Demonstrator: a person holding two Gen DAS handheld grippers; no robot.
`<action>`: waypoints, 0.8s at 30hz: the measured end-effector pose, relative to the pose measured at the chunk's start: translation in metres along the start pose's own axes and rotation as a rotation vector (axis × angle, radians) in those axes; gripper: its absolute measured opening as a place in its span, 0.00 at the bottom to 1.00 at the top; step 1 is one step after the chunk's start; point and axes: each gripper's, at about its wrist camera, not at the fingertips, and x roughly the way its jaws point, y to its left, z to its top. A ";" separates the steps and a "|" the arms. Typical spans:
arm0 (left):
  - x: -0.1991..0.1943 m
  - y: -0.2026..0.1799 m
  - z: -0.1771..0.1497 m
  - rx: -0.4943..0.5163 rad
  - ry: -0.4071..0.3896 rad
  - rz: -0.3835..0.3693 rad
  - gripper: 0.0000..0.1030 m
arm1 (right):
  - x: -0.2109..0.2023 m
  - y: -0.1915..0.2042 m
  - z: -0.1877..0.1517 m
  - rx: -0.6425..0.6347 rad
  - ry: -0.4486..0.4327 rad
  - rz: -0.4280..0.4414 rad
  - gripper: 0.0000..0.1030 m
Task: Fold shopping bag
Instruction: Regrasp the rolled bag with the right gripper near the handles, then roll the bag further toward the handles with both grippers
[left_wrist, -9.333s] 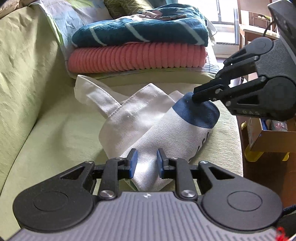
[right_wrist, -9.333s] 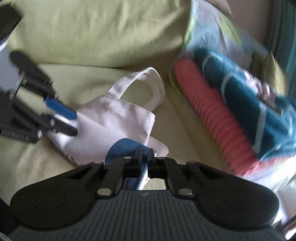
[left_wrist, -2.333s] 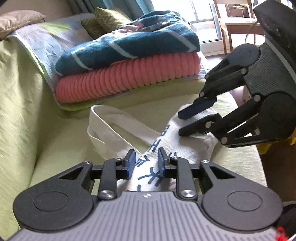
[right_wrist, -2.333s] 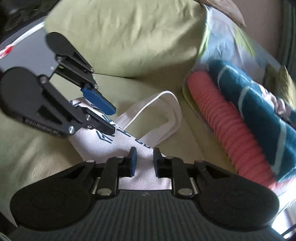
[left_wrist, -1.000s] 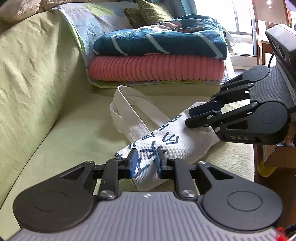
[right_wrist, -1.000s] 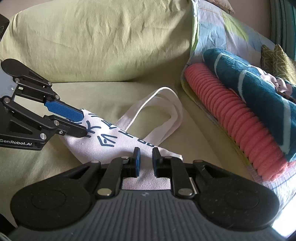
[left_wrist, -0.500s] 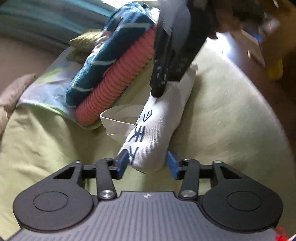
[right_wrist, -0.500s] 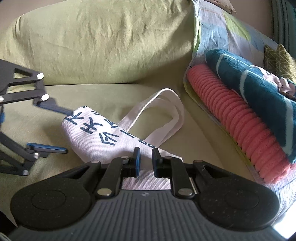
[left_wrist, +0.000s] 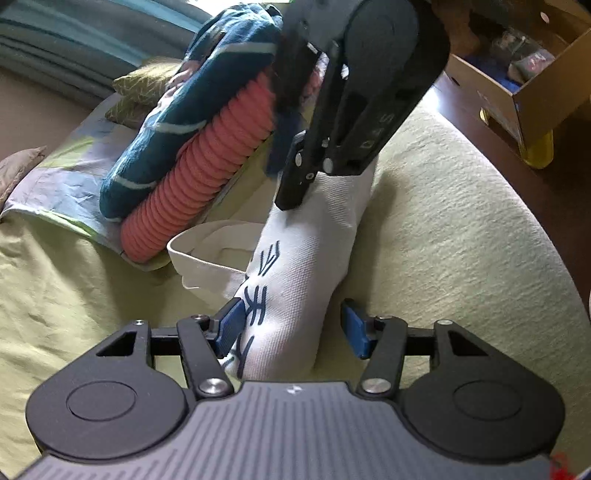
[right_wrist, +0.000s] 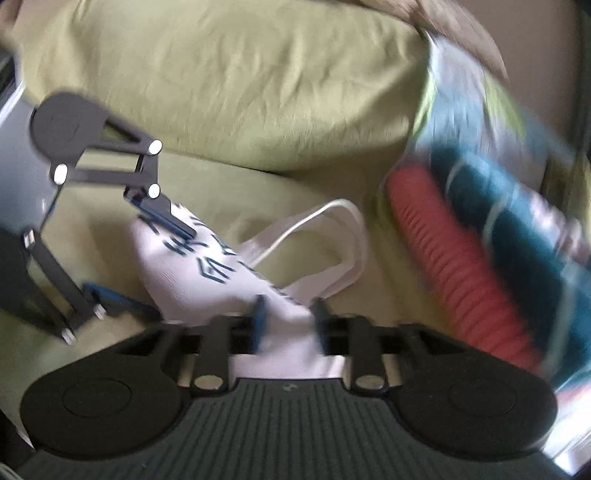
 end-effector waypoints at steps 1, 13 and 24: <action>0.000 0.000 0.000 -0.005 0.001 -0.002 0.57 | -0.006 0.000 0.002 -0.054 -0.011 0.013 0.43; 0.003 0.010 -0.003 -0.055 -0.008 -0.034 0.57 | 0.009 0.028 -0.020 -0.598 0.033 0.051 0.59; 0.015 0.024 -0.011 -0.156 -0.042 -0.047 0.57 | 0.031 0.020 -0.020 -0.562 0.055 0.062 0.54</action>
